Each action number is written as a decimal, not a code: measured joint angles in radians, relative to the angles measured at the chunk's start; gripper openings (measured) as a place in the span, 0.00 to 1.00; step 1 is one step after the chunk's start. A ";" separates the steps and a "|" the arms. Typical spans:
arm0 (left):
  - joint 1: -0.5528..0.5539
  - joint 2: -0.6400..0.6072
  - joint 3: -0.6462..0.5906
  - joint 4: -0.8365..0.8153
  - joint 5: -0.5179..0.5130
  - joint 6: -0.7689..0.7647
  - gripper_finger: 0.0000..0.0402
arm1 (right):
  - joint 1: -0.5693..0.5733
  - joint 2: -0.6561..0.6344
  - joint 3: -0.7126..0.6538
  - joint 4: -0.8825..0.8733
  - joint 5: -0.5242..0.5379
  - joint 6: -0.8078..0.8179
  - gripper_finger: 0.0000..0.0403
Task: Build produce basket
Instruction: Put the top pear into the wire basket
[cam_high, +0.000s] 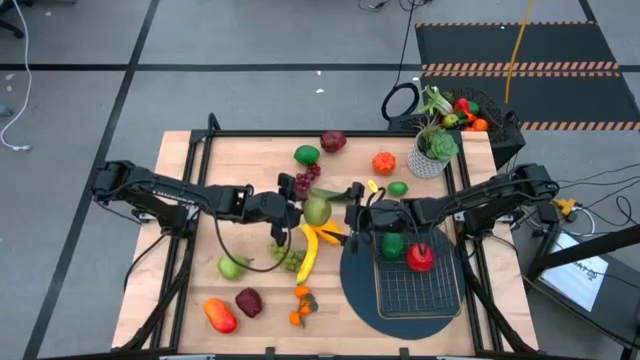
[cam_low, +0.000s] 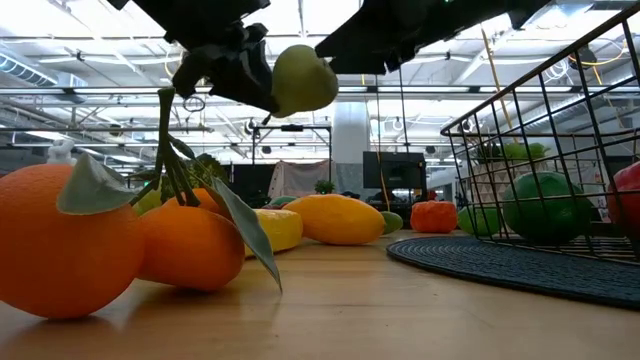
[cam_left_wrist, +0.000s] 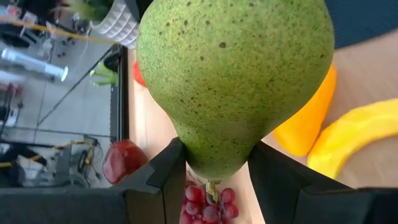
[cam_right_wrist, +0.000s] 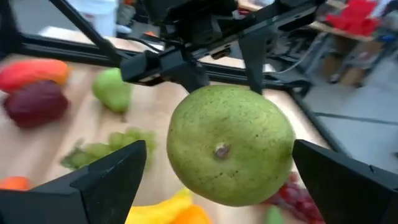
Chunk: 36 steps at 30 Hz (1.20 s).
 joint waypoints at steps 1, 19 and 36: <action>-0.005 0.000 0.000 0.000 0.000 0.015 0.39 | -0.003 0.000 0.000 0.000 -0.022 0.017 0.99; -0.076 0.000 0.000 0.106 0.003 0.409 0.39 | -0.038 0.000 0.000 0.044 -0.256 0.131 0.97; -0.076 0.000 0.000 0.106 0.002 0.357 0.42 | -0.038 0.000 0.000 0.036 -0.259 0.137 0.72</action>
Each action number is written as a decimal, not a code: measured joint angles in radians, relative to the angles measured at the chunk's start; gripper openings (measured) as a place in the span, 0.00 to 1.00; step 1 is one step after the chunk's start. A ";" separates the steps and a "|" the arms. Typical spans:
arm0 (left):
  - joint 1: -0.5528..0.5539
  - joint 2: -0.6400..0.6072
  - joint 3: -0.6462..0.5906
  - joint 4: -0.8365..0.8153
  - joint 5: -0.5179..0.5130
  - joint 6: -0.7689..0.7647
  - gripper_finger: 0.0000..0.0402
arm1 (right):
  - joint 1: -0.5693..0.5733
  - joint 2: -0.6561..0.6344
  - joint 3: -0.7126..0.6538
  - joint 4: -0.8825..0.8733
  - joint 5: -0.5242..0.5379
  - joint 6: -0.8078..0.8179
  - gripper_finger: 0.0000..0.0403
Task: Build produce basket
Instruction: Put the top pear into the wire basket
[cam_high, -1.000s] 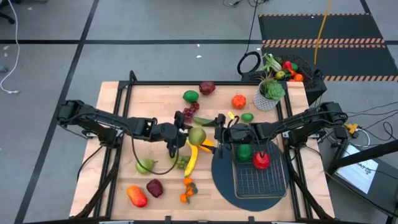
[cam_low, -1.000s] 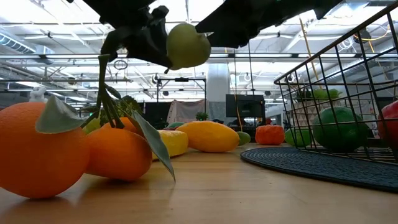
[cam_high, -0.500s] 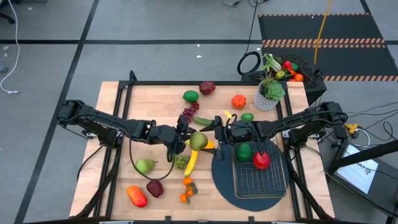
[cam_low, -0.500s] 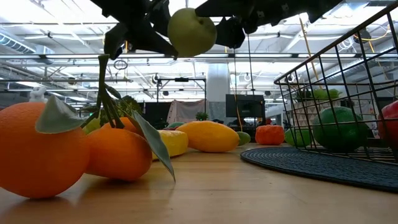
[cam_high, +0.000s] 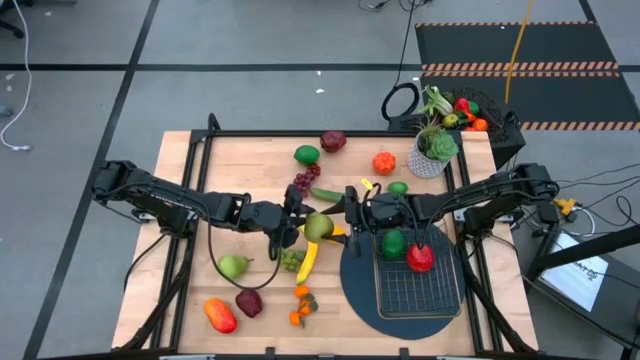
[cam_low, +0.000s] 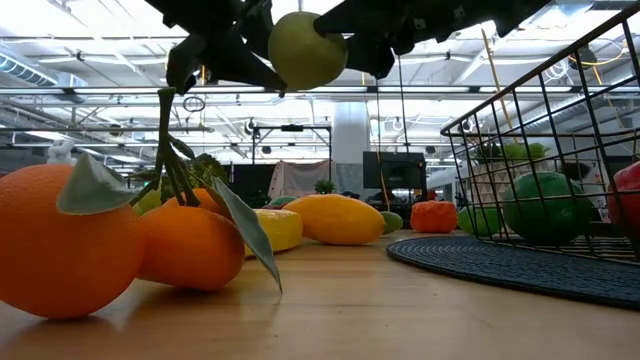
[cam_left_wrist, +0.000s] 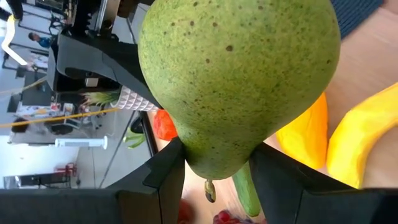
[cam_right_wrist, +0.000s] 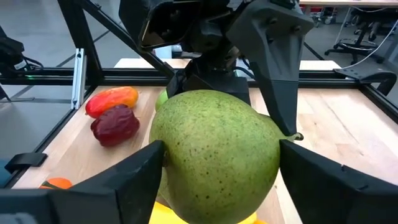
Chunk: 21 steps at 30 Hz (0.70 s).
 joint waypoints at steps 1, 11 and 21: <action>0.000 0.000 0.000 0.000 0.000 -0.009 0.42 | 0.000 0.000 0.000 0.000 0.000 0.000 0.71; 0.000 0.000 -0.001 0.022 -0.131 -0.114 0.63 | -0.001 -0.003 0.000 0.001 0.016 -0.008 0.71; -0.003 0.000 0.000 -0.001 -0.201 -0.147 0.87 | 0.001 -0.008 0.000 -0.007 -0.006 -0.004 0.71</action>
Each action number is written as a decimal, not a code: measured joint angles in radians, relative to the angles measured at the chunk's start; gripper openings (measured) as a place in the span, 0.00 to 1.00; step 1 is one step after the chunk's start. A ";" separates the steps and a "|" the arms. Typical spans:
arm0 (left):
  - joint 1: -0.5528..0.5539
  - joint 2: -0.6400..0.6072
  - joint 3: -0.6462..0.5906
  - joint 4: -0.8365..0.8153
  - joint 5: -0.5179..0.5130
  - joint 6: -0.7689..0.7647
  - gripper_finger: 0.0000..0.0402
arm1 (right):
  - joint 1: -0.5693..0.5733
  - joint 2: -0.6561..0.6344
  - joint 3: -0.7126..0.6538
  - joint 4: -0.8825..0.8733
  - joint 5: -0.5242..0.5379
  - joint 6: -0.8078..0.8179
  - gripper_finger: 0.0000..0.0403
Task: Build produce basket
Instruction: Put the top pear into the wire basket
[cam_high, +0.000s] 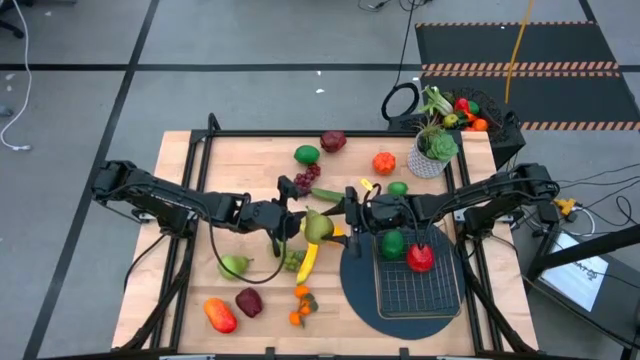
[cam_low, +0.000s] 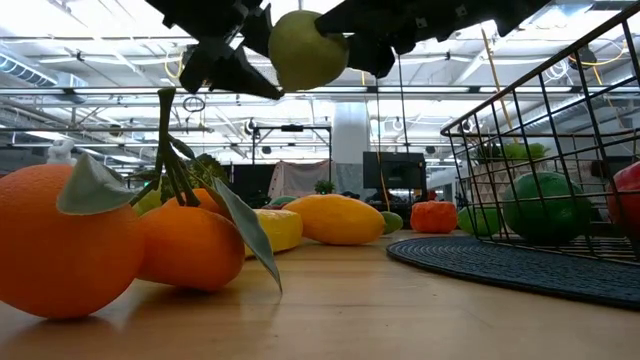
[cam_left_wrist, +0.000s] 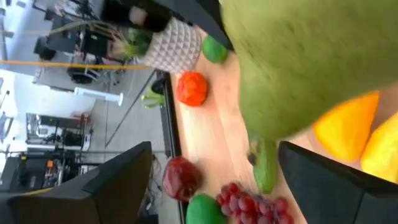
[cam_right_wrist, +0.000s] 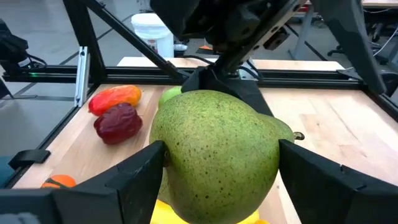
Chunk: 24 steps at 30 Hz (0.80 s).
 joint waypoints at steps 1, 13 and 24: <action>0.000 0.000 0.000 -0.014 -0.013 -0.005 0.88 | 0.000 -0.007 0.000 -0.008 0.000 0.000 0.71; 0.007 0.000 0.000 -0.115 -0.103 -0.072 0.87 | 0.077 -0.154 0.000 -0.208 0.020 0.062 0.71; 0.029 0.000 0.000 -0.064 0.044 -0.141 0.75 | 0.241 -0.353 0.000 -0.492 0.243 0.230 0.72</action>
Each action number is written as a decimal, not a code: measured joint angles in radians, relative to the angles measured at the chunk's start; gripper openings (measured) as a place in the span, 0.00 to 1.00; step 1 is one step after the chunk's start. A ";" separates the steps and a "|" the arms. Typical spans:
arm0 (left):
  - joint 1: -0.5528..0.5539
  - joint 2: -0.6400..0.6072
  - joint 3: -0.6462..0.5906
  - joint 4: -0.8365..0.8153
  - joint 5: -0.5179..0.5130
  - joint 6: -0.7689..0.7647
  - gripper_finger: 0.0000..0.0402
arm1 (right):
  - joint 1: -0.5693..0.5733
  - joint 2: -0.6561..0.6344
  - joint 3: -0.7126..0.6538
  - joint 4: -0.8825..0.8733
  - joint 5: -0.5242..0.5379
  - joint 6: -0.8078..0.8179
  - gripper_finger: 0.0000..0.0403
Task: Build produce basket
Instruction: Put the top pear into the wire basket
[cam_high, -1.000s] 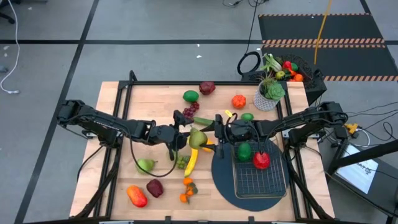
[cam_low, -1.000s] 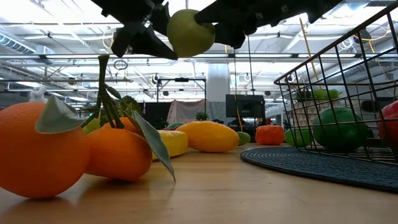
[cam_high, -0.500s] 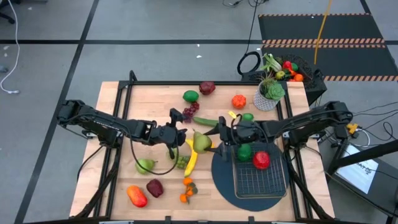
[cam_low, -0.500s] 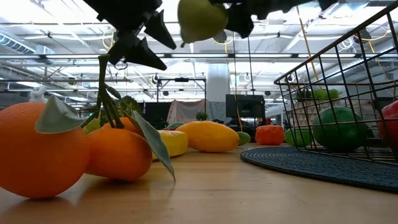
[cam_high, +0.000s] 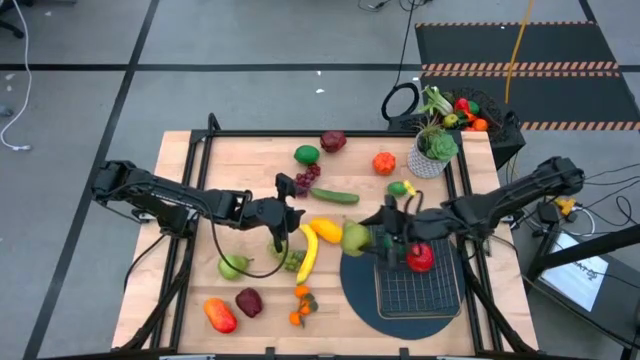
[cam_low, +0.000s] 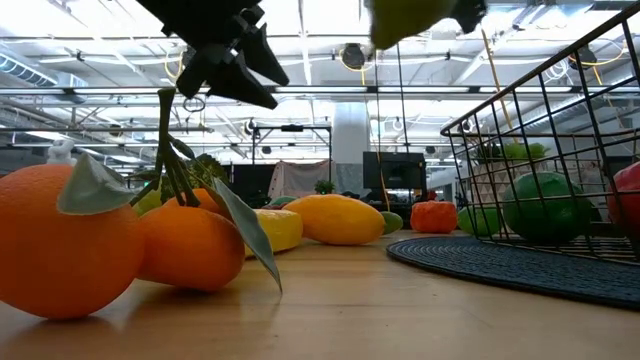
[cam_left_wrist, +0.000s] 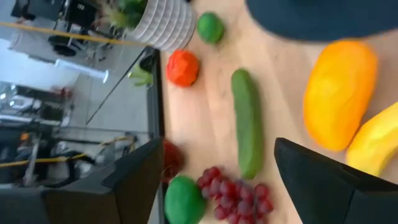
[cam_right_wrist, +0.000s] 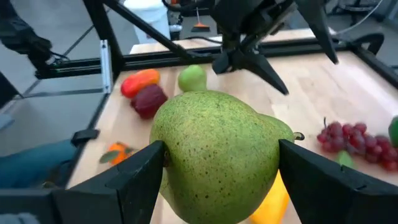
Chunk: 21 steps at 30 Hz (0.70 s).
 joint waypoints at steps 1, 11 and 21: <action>-0.001 0.000 0.000 0.005 0.006 -0.003 0.74 | 0.014 -0.018 0.000 -0.021 0.008 0.021 0.72; -0.011 0.000 0.000 0.007 0.010 -0.029 0.72 | 0.188 -0.167 0.000 -0.367 0.027 0.396 0.72; -0.011 0.000 0.000 0.007 0.010 -0.033 0.72 | 0.316 -0.200 0.000 -0.560 0.000 0.665 0.72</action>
